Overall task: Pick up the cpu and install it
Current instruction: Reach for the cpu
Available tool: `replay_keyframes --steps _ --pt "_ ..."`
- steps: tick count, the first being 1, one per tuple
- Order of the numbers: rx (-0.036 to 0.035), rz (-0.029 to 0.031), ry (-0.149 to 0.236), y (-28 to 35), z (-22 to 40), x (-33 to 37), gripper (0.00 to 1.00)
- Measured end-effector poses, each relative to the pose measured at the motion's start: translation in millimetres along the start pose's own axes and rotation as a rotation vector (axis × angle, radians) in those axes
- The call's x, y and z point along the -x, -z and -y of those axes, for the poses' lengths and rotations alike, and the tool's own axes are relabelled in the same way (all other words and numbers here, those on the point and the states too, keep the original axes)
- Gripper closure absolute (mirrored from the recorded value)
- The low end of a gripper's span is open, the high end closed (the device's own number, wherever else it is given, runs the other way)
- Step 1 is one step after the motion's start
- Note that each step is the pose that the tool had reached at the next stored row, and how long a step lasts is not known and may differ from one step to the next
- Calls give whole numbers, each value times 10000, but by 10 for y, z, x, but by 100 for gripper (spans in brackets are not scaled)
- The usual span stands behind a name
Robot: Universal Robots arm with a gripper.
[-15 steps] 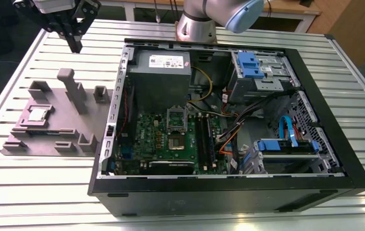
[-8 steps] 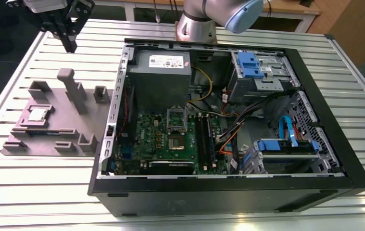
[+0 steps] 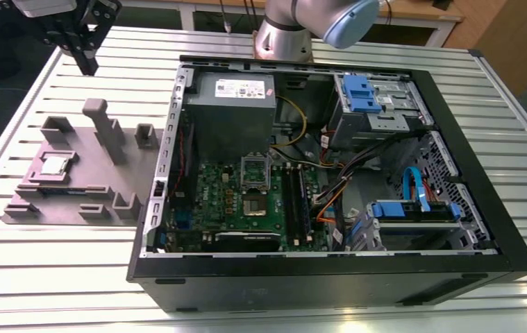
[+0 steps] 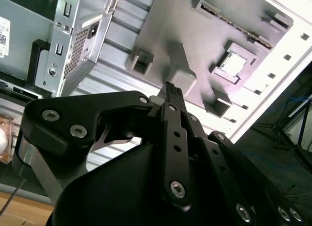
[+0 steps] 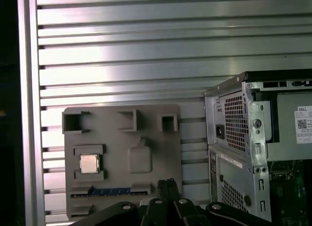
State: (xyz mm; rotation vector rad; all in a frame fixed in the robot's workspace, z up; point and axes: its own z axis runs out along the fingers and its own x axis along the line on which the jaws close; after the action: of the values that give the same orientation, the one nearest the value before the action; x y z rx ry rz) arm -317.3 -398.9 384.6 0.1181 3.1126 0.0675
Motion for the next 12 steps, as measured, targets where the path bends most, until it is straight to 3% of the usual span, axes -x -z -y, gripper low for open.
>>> replay_keyframes --steps 12 --pt "0 0 1 0 12 -156 90"
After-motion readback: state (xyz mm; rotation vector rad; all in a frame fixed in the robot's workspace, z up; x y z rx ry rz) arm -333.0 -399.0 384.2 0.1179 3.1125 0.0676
